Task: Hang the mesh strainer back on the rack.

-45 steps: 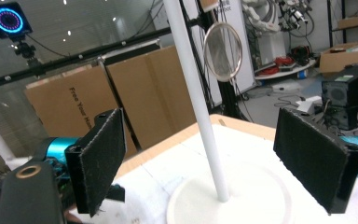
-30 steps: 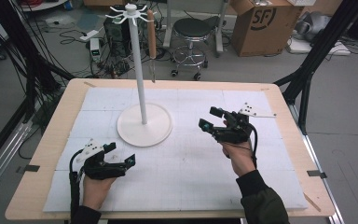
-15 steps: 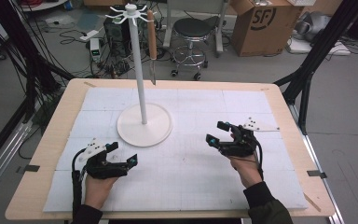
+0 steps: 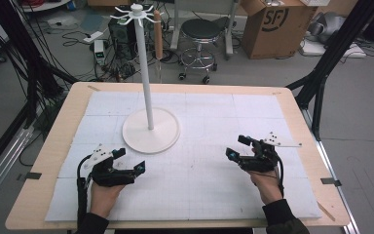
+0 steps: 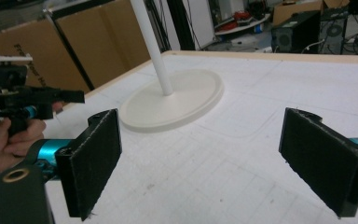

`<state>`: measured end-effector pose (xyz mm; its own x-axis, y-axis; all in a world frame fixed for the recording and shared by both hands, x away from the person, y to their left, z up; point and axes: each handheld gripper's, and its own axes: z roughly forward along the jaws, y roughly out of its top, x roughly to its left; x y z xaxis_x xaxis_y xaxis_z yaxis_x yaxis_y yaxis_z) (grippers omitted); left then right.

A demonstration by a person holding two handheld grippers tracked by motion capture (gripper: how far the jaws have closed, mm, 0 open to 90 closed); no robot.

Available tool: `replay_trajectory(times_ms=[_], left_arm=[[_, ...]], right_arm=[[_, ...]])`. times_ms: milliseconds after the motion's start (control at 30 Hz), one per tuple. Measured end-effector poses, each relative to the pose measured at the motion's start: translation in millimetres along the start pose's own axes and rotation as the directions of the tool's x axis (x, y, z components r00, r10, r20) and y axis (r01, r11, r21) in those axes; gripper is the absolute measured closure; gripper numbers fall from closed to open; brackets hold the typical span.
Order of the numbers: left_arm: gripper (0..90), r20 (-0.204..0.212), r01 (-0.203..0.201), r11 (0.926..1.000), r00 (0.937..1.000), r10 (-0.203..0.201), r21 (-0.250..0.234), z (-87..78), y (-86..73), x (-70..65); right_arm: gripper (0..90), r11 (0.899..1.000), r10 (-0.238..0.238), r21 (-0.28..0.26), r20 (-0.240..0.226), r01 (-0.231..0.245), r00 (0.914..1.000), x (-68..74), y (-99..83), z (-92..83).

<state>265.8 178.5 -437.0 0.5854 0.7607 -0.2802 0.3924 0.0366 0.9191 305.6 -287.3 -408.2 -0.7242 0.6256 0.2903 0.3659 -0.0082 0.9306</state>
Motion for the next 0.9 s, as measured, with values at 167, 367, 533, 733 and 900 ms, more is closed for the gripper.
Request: replay_trajectory(times_ms=[167, 367, 533, 733, 900], left_arm=[[1.6, 0.001, 0.006, 1.0000, 1.0000, -0.006, -0.007, 0.2, 0.0, 0.3], [1.6, 0.009, 0.005, 1.0000, 0.9999, -0.005, -0.006, 0.2, -0.2, 0.2], [1.6, 0.016, 0.005, 1.0000, 0.9999, -0.005, -0.006, 0.4, 0.0, -0.2], [1.6, 0.050, 0.058, 0.9981, 0.9971, -0.057, -0.019, -0.4, -0.5, 3.5], [1.6, 0.055, 0.068, 0.9974, 0.9962, -0.067, -0.022, -1.1, -0.5, 3.8]], right_arm=[[11.9, 0.998, -0.037, 0.046, 0.029, 0.036, 0.9989, 2.5, -2.5, -0.2], [11.8, 0.999, -0.004, 0.049, 0.065, 0.001, 0.9979, -5.9, -14.4, -4.6], [11.8, 0.998, 0.066, 0.015, 0.055, -0.067, 0.9963, -13.8, -20.3, -13.9], [11.8, 0.995, 0.095, -0.002, 0.065, -0.095, 0.9933, -17.0, -25.2, -21.3], [11.9, 0.995, 0.097, 0.005, 0.072, -0.097, 0.9927, -16.8, -26.7, -21.2]])
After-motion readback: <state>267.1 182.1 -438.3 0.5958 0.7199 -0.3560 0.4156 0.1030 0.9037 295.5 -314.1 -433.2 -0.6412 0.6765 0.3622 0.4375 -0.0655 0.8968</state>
